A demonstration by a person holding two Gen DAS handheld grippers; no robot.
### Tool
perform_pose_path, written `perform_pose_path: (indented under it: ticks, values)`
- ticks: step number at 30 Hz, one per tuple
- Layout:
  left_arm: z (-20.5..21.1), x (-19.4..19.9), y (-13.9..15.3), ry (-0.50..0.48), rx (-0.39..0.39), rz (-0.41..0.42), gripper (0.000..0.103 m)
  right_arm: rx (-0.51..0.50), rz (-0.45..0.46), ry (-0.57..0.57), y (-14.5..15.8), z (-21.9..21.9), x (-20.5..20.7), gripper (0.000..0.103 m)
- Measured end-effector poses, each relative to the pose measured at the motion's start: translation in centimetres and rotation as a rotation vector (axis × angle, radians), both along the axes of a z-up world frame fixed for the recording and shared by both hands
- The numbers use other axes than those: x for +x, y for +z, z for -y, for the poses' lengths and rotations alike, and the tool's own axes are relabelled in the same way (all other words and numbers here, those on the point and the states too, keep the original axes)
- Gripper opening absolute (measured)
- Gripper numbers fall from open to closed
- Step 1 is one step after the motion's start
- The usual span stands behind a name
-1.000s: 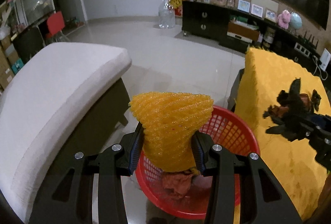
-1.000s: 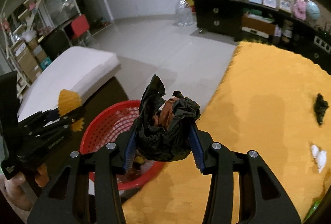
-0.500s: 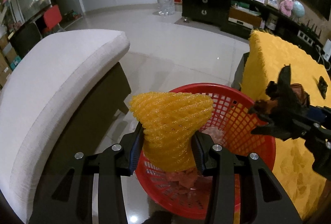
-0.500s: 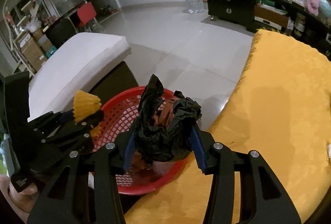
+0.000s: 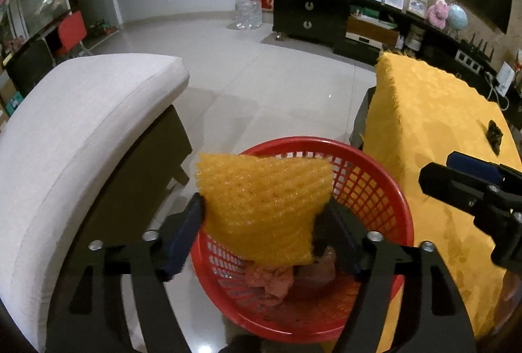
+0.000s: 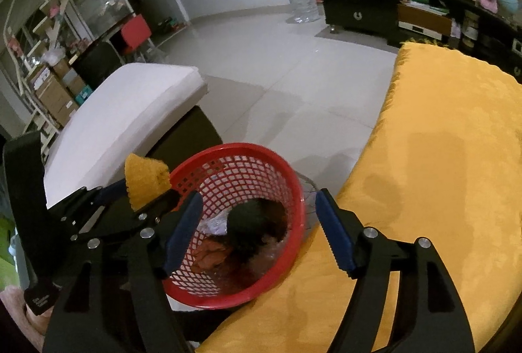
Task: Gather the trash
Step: 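Open both tools over the red basket to drop the net and bag, then move both tools back over the table toward the remaining trash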
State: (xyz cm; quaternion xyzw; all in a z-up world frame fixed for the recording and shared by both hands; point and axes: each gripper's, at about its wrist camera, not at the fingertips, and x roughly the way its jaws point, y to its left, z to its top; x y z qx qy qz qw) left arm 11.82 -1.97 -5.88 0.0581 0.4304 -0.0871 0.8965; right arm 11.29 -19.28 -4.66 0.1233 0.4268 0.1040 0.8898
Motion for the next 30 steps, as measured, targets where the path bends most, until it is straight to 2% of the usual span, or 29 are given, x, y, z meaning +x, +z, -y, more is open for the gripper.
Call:
perform_pose_path:
  ticks: [12,15,21,30]
  values:
    - [-1.1,-0.2,2.5,0.033,-0.118,0.073,0.082,-0.040,0.056,-0.111,2.0,3.8,-1.5,0.071]
    - [-0.6,-0.5,2.8,0.022,-0.118,0.083,0.083,-0.067,0.072,-0.153,2.4,4.9,-2.1,0.076]
    - [1.3,-0.9,3.0,-0.013,-0.097,0.103,0.083,-0.132,0.090,-0.212,2.7,6.7,-3.5,0.079]
    - [5.1,-2.0,3.1,-0.099,-0.096,0.114,0.083,-0.149,0.104,-0.316,3.4,11.1,-6.0,0.080]
